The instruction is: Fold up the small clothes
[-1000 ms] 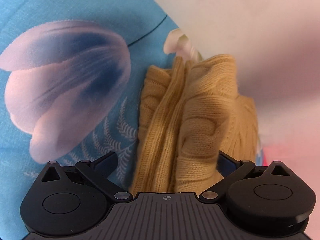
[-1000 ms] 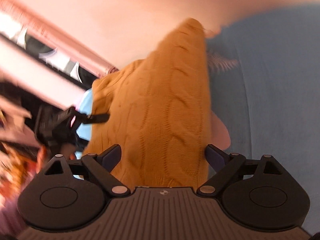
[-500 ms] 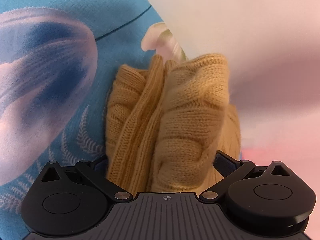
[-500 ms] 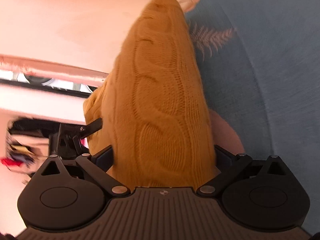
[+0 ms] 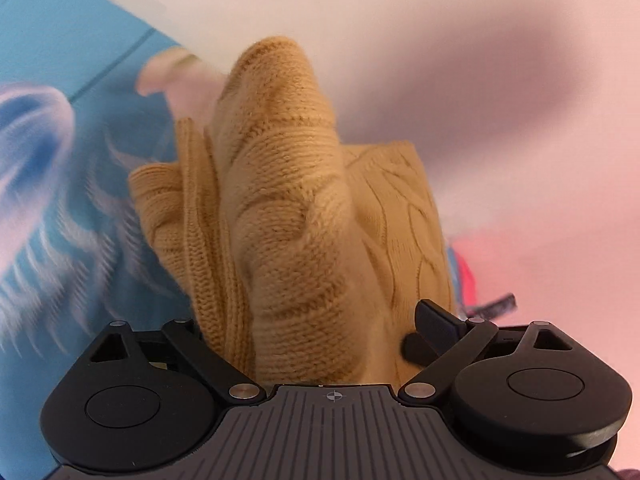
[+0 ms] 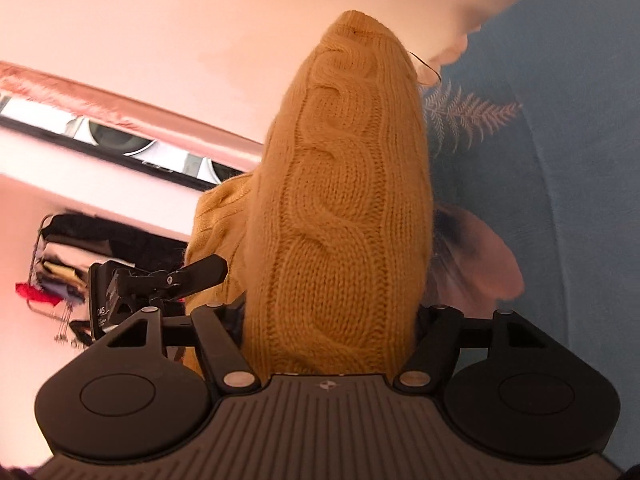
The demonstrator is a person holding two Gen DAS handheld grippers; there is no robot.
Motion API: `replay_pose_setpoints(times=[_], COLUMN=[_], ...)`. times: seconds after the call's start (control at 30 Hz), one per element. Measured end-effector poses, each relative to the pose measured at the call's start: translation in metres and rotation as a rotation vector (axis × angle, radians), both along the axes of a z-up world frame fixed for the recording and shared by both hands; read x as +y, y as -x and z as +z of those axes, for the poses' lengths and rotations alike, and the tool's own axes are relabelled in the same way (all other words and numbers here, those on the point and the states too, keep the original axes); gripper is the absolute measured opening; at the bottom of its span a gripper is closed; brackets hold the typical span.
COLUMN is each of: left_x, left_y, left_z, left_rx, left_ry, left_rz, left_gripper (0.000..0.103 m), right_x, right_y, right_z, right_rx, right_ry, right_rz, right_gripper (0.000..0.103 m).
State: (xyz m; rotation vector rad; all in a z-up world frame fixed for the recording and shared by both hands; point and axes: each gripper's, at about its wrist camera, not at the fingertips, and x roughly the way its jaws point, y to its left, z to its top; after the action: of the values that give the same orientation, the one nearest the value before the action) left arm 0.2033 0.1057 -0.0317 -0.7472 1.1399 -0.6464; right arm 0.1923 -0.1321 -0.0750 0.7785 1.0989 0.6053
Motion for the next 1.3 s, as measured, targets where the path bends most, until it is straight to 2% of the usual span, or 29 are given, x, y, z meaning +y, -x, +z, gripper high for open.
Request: replay_pose_setpoints(times=[0.23, 0.33, 0.37, 0.43, 0.47, 0.5, 0.6, 0.8, 0.93, 1.0, 1.1, 1.2, 1.3], left_x=[-0.052, -0.079, -0.088, -0.104, -0.109, -0.11, -0.106, -0.112, -0.109, -0.102, -0.092, -0.083, -0.081], left_y=[0.058, 0.076, 0.078, 0.08, 0.082, 0.085, 0.089, 0.095, 0.09, 0.089, 0.091, 0.095, 0.095], left_z=[0.01, -0.011, -0.025, -0.054, -0.063, -0.068, -0.061, -0.035, -0.033, -0.036, -0.034, -0.021, -0.008], left_rx=[-0.008, 0.048, 0.092, 0.19, 0.217, 0.22, 0.187, 0.091, 0.055, 0.059, 0.059, 0.026, 0.0], left_ry=[0.069, 0.054, 0.033, -0.072, -0.132, -0.139, -0.139, -0.292, -0.376, -0.383, -0.391, -0.412, -0.426], left_rz=[-0.092, -0.139, -0.151, -0.156, -0.148, -0.153, -0.134, -0.138, -0.127, -0.114, -0.094, -0.089, -0.078], left_gripper=[0.103, 0.103, 0.103, 0.103, 0.103, 0.103, 0.103, 0.103, 0.103, 0.103, 0.103, 0.103, 0.103], right_x=[-0.053, -0.08, -0.089, -0.099, -0.104, -0.106, -0.105, -0.087, -0.071, -0.064, -0.053, -0.046, -0.039], right_y=[0.06, 0.086, 0.094, 0.106, 0.113, 0.119, 0.128, 0.134, 0.141, 0.143, 0.142, 0.144, 0.144], right_z=[0.028, 0.011, -0.003, -0.022, -0.025, -0.025, -0.016, -0.007, -0.017, -0.018, -0.004, 0.01, 0.016], right_rx=[0.001, 0.053, 0.1, 0.193, 0.185, 0.179, 0.161, 0.162, 0.197, 0.204, 0.179, 0.12, 0.105], right_ry=[0.021, 0.085, 0.13, 0.257, 0.255, 0.216, 0.24, 0.348, 0.423, 0.451, 0.51, 0.586, 0.632], right_rz=[-0.037, -0.081, -0.121, -0.2, -0.229, -0.246, -0.254, -0.229, -0.185, -0.182, -0.149, -0.109, -0.076], right_gripper=[0.073, 0.077, 0.079, 0.082, 0.089, 0.089, 0.092, 0.097, 0.1, 0.101, 0.102, 0.102, 0.102])
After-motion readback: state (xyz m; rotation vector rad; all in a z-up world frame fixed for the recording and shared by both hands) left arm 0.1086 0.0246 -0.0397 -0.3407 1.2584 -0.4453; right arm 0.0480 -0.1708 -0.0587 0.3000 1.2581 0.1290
